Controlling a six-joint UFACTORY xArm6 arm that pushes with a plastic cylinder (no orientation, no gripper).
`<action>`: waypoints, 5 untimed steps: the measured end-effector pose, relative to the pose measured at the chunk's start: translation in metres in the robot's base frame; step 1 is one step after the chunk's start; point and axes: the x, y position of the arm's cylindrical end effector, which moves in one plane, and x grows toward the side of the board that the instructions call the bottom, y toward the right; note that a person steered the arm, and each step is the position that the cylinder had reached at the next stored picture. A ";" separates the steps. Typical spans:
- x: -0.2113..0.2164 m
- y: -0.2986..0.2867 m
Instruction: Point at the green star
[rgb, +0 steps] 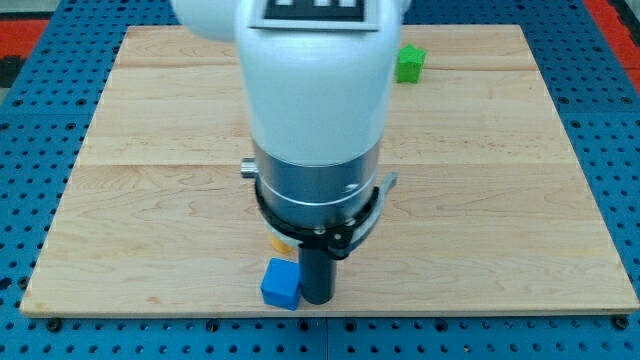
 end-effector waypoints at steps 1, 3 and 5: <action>-0.021 0.066; -0.184 0.177; -0.298 0.150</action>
